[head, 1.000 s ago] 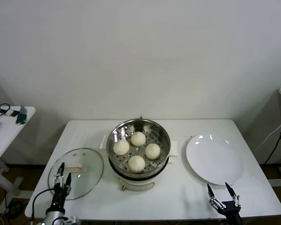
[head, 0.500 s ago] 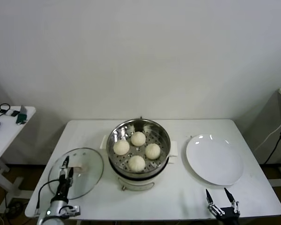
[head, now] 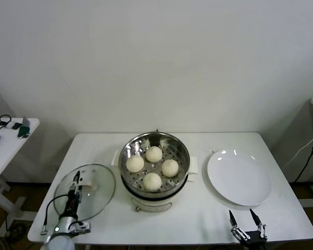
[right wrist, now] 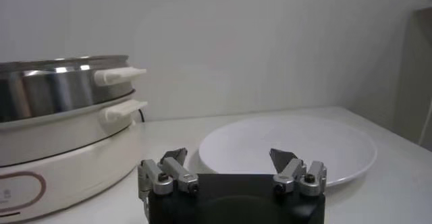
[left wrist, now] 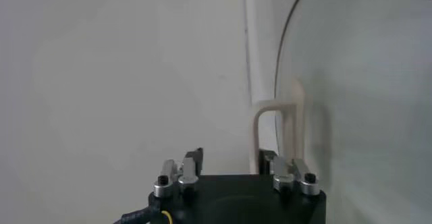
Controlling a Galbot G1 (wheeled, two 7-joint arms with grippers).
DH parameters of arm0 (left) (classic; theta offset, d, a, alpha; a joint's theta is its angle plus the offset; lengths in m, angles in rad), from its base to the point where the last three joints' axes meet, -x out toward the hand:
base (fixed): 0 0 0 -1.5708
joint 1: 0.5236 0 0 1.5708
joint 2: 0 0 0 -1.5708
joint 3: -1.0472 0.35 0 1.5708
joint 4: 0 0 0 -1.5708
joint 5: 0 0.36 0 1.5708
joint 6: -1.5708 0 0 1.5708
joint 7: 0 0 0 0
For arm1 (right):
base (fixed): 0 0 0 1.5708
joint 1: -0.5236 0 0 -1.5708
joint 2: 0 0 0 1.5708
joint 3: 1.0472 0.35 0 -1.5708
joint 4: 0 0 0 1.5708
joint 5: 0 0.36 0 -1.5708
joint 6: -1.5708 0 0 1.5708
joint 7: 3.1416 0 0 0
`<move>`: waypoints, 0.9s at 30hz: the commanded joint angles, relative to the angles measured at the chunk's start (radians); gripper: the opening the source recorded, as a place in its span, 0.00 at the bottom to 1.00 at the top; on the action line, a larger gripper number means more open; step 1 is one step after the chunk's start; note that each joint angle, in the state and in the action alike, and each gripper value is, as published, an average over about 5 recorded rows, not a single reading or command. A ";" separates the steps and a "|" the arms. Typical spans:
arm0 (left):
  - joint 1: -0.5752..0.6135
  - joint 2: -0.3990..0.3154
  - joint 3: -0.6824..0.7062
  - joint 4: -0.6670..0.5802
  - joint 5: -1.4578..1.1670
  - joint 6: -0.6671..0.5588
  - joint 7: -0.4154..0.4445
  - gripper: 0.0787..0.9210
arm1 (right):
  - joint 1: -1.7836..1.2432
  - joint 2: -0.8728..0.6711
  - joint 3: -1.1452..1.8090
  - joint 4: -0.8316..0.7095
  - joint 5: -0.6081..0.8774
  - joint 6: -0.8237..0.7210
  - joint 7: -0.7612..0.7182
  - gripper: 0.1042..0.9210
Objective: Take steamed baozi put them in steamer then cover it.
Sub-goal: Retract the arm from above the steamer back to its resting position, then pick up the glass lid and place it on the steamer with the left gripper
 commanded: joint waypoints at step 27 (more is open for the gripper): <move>0.124 0.290 -0.056 -0.618 -0.472 0.316 0.372 0.08 | 0.026 0.007 0.013 0.013 -0.104 -0.079 0.049 0.88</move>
